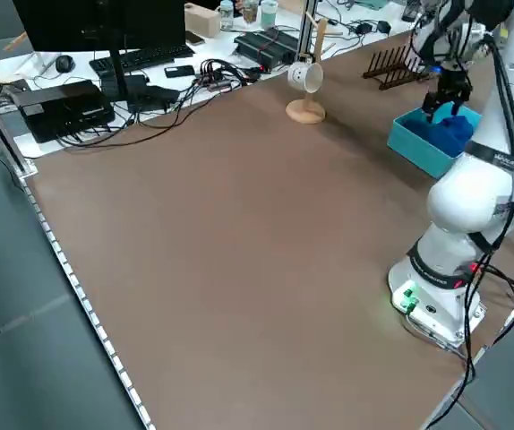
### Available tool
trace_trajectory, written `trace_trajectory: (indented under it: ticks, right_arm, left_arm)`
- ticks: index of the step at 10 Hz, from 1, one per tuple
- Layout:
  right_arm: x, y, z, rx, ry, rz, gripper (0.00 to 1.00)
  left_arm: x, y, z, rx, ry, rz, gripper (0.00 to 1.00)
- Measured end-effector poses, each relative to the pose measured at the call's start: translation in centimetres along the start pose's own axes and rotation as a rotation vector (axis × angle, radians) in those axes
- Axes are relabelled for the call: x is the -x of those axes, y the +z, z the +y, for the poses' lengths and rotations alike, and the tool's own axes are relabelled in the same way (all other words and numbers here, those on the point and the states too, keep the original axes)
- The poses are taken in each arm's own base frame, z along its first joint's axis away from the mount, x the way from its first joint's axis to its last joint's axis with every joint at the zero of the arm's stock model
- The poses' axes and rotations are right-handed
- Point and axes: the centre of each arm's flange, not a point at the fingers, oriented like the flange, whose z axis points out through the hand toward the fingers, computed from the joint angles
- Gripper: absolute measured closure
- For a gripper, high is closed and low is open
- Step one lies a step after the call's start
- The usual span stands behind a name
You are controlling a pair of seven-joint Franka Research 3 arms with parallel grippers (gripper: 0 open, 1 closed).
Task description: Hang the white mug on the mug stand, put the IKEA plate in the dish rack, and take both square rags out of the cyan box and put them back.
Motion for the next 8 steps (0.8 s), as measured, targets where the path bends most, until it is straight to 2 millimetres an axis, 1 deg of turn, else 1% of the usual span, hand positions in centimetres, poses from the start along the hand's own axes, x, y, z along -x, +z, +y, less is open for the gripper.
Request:
trace_trajectory:
  ticks: [1, 2, 3, 4, 5, 6, 7, 8]
  right_arm:
    - [-0.2, -1.0, 1.1, -0.049, 0.003, -0.028, 0.01]
    - [-0.3, -2.3, 2.7, -0.121, -0.016, -0.069, 0.01]
    - [-0.8, -3.5, 5.4, -0.205, -0.044, -0.107, 0.01]
    - [-1.5, -4.3, 9.2, -0.29, -0.074, -0.138, 0.01]
    - [-2.3, -4.5, 13.9, -0.377, -0.104, -0.161, 0.01]
    - [-2.8, -4.2, 18.7, -0.461, -0.131, -0.18, 0.01]
    - [-3.0, -3.4, 23.5, -0.543, -0.157, -0.199, 0.01]
    - [-2.9, -2.4, 27.7, -0.611, -0.174, -0.209, 0.01]
  left_arm:
    - [-0.5, 1.1, 1.2, 0.0, -0.015, 0.005, 0.0]
    - [-1.1, 2.4, 1.9, -0.009, -0.015, 0.004, 0.0]
    - [-1.5, 4.0, 2.0, -0.02, -0.012, -0.01, 0.0]
    - [-1.6, 5.7, 1.7, -0.024, -0.011, -0.039, 0.04]
    - [-1.6, 7.1, 1.4, -0.025, -0.012, -0.063, 0.13]
    - [-1.7, 7.7, 1.2, -0.026, -0.014, -0.072, 0.17]
    - [-1.9, 7.9, 1.0, -0.029, -0.016, -0.071, 0.33]
    - [-2.1, 7.8, 1.0, -0.029, -0.017, -0.068, 0.48]
